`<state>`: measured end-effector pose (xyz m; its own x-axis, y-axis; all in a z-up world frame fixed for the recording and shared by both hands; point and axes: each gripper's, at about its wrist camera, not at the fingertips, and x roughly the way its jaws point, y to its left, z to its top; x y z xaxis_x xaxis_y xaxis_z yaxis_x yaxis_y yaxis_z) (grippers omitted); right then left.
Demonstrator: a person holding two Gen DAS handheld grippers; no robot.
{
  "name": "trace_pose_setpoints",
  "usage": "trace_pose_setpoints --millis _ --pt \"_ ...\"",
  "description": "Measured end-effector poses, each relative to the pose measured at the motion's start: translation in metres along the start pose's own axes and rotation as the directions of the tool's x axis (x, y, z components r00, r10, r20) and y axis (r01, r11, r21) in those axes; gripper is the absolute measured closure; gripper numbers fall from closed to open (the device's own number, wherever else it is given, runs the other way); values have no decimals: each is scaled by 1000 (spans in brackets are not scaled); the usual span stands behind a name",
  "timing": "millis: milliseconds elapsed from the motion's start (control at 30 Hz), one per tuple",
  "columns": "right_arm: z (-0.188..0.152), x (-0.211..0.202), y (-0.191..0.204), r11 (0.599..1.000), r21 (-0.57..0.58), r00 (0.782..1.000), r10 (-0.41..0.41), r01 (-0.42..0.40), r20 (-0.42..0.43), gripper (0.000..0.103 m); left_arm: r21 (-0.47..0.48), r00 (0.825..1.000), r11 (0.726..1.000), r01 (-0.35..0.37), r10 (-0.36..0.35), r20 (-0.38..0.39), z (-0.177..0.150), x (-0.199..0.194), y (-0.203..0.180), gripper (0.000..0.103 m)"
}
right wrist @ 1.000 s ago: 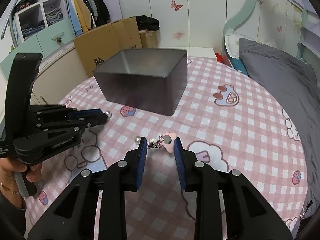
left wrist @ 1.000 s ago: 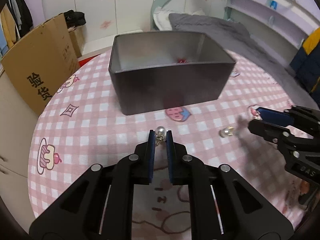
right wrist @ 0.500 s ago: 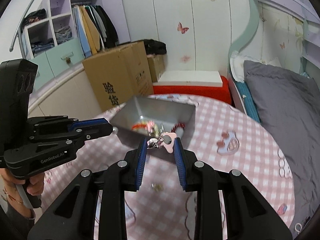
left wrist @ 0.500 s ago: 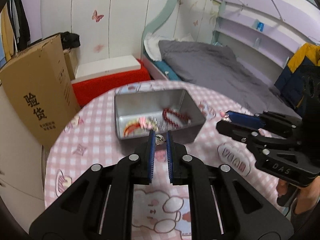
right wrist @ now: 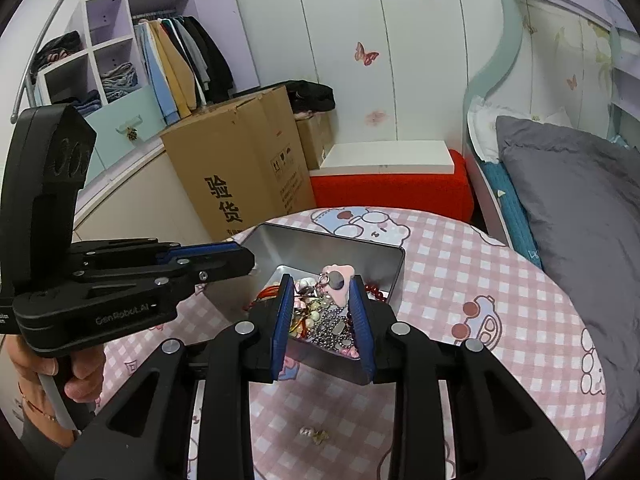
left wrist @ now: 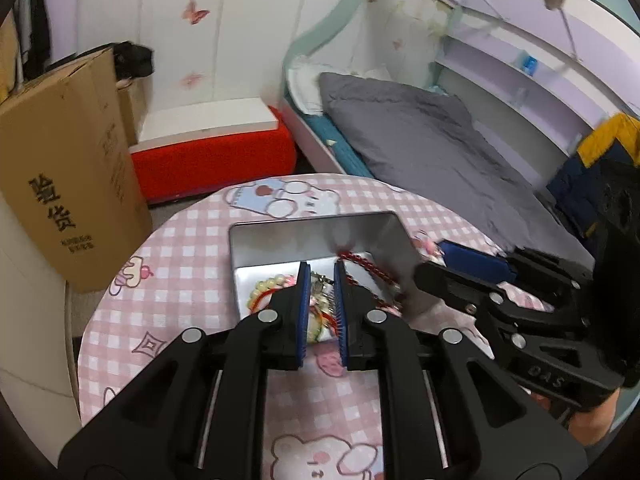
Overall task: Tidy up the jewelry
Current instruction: 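Lower both held earrings into the tin and open both tools, then grasp the last pearl earring with the right tool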
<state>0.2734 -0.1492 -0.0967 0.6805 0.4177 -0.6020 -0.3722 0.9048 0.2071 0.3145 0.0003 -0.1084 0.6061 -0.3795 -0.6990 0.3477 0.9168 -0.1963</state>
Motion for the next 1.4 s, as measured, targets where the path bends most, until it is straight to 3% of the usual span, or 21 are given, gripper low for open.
trace_pose_setpoints --millis 67,133,167,200,233,367,633,800,933,1067,1300,1400 --pt "-1 3 -1 1000 6 1000 -1 1 -6 76 -13 1000 1000 7 -7 -7 0 4 4 90" --pt "-2 3 -2 1000 14 1000 -2 2 -5 69 -28 1000 1000 1 -1 -15 -1 5 7 84" --pt "-1 3 -3 1000 17 1000 -2 2 -3 66 -32 1000 999 -1 0 -15 0 5 9 68" --pt "-1 1 -4 1000 21 1000 -4 4 1 64 -42 1000 999 -3 2 -7 0 3 10 39" --pt "0 0 -4 1000 21 1000 -5 5 4 64 -54 1000 999 -6 8 22 -1 -1 12 35" --pt "1 -10 -4 1000 27 1000 -9 9 22 63 -56 998 998 -24 27 50 -1 -16 12 35" --pt "-19 -34 4 999 -4 999 -40 40 23 59 -45 979 982 -186 189 82 -15 -40 15 30" --pt "-51 -22 13 998 -33 996 -50 48 -70 59 -60 967 967 -249 252 47 -33 -43 26 30" --pt "-75 1 21 997 -64 983 -61 50 -173 59 -82 970 967 -240 243 20 -43 -41 33 27" --pt "-84 17 27 992 -105 972 -95 73 -216 59 -86 966 963 -255 256 12 -49 -40 32 16" --pt "-89 26 32 981 -162 964 -138 103 -226 86 -67 961 959 -275 277 14 -50 -35 28 14" --pt "-90 25 32 981 -169 965 -136 98 -225 87 -39 963 963 -268 269 23 -46 -30 23 14"
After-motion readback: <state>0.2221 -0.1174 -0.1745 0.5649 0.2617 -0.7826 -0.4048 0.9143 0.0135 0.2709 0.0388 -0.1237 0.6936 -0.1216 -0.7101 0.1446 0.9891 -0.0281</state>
